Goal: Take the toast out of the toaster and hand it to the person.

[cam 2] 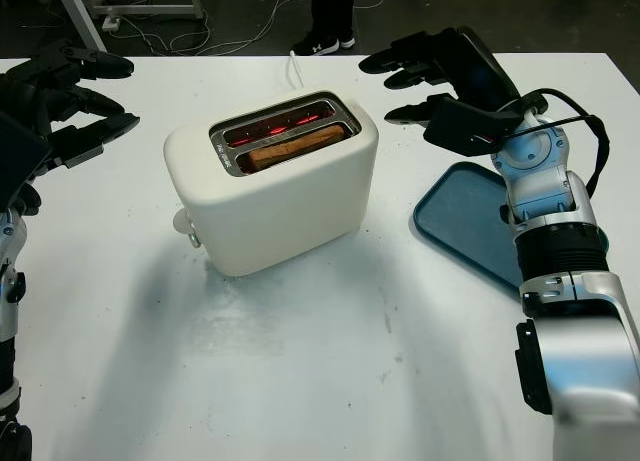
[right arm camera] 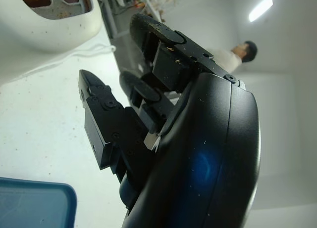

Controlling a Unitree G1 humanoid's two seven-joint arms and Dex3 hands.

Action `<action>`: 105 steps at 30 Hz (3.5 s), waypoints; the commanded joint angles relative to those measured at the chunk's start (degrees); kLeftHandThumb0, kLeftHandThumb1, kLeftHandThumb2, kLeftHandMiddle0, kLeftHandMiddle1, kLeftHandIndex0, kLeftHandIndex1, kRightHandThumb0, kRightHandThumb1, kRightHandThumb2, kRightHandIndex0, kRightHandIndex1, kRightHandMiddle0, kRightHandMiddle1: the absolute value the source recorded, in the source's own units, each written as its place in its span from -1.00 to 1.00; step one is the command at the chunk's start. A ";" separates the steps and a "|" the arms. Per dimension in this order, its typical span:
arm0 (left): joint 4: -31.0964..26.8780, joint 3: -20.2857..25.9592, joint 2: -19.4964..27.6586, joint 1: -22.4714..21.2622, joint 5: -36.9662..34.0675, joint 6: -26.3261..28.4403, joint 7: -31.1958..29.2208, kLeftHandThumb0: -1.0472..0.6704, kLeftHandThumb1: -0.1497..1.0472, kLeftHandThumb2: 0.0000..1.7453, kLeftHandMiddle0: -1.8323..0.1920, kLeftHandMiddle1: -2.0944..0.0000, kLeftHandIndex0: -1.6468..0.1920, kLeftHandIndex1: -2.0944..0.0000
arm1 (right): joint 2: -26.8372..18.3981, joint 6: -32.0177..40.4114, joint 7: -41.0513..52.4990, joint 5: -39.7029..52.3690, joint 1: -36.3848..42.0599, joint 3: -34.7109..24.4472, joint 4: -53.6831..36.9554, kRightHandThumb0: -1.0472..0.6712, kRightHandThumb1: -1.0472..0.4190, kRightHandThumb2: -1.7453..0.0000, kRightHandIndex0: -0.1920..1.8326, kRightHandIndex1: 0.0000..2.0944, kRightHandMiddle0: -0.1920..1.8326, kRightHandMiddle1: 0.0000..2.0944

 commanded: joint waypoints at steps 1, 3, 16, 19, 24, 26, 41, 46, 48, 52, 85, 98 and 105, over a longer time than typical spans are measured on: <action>-0.59 0.21 -0.12 0.45 0.15 0.08 0.24 -0.05 0.70 -0.99 0.52 -0.28 0.34 0.23 | 0.07 -0.86 0.42 0.92 0.72 -0.56 -0.06 0.40 -0.52 1.00 0.15 -0.89 0.11 -1.00; -0.73 0.17 0.18 0.73 0.51 0.19 0.21 -0.07 0.71 -0.99 0.52 -0.27 0.34 0.23 | 0.00 -0.37 0.47 0.83 0.97 -0.36 -0.86 0.43 -0.53 0.99 0.15 -0.89 0.11 -1.00; -3.12 0.56 0.08 1.57 0.42 2.95 0.06 -0.08 0.71 -0.99 0.52 -0.21 0.35 0.26 | -0.03 1.88 0.41 0.60 1.86 -0.32 -2.53 0.45 -0.55 1.00 0.14 -0.91 0.10 -1.00; -3.16 0.17 0.42 1.63 1.04 2.88 0.01 -0.06 0.73 -0.99 0.52 -0.20 0.35 0.26 | 0.11 2.72 0.84 1.08 2.01 -0.47 -3.17 0.43 -0.56 1.00 0.14 -0.92 0.10 -1.00; -3.05 0.23 0.36 1.52 0.98 3.08 -0.07 -0.06 0.73 -0.99 0.51 -0.20 0.35 0.27 | 0.10 2.05 0.65 0.47 1.67 -0.08 -2.62 0.41 -0.55 1.00 0.15 -0.92 0.11 -1.00; -3.09 0.26 0.46 1.53 1.05 3.12 -0.09 -0.07 0.73 -0.99 0.51 -0.20 0.35 0.27 | 0.17 2.06 0.79 0.58 1.58 -0.07 -2.44 0.40 -0.55 1.00 0.14 -0.92 0.11 -1.00; -3.67 0.31 0.34 1.57 1.13 3.34 -0.25 -0.08 0.74 -0.99 0.49 -0.18 0.33 0.29 | 0.02 0.96 0.30 0.24 1.48 -0.01 -1.66 0.30 -0.53 1.00 0.16 -0.93 0.11 -0.99; -3.99 0.27 0.72 1.84 1.34 3.94 -0.49 -0.08 0.74 -0.99 0.51 -0.17 0.33 0.30 | 0.14 0.53 -0.03 0.00 1.33 0.11 -1.26 0.29 -0.52 1.00 0.17 -0.93 0.12 -0.99; -3.91 0.61 0.56 2.09 0.93 3.76 -0.58 -0.07 0.74 -0.99 0.51 -0.17 0.33 0.31 | -0.09 1.12 0.02 -0.25 1.38 0.16 -1.70 0.29 -0.52 1.00 0.18 -0.93 0.12 -0.99; -4.44 0.97 0.46 2.64 0.92 4.28 -0.41 -0.08 0.74 -0.99 0.51 -0.16 0.33 0.32 | -0.19 1.67 -0.06 -0.42 1.62 -0.01 -2.26 0.35 -0.54 0.99 0.17 -0.94 0.11 -1.00; -4.63 0.86 0.39 2.21 1.21 5.21 -0.54 -0.07 0.74 -1.00 0.50 -0.15 0.30 0.36 | -0.10 1.23 0.34 -0.17 1.38 0.04 -1.87 0.42 -0.55 1.00 0.17 -0.96 0.11 -1.00; -4.68 0.42 0.88 1.76 2.11 5.59 -0.66 -0.07 0.74 -1.00 0.48 -0.13 0.29 0.38 | -0.04 0.14 0.66 0.28 1.13 -0.04 -0.97 0.40 -0.55 1.00 0.19 -0.96 0.12 -0.99; -4.88 0.63 0.70 1.89 1.82 5.66 -0.66 -0.08 0.74 -1.00 0.49 -0.13 0.29 0.39 | 0.03 1.18 0.72 0.37 1.27 -0.16 -1.56 0.43 -0.56 0.99 0.18 -0.96 0.12 -1.00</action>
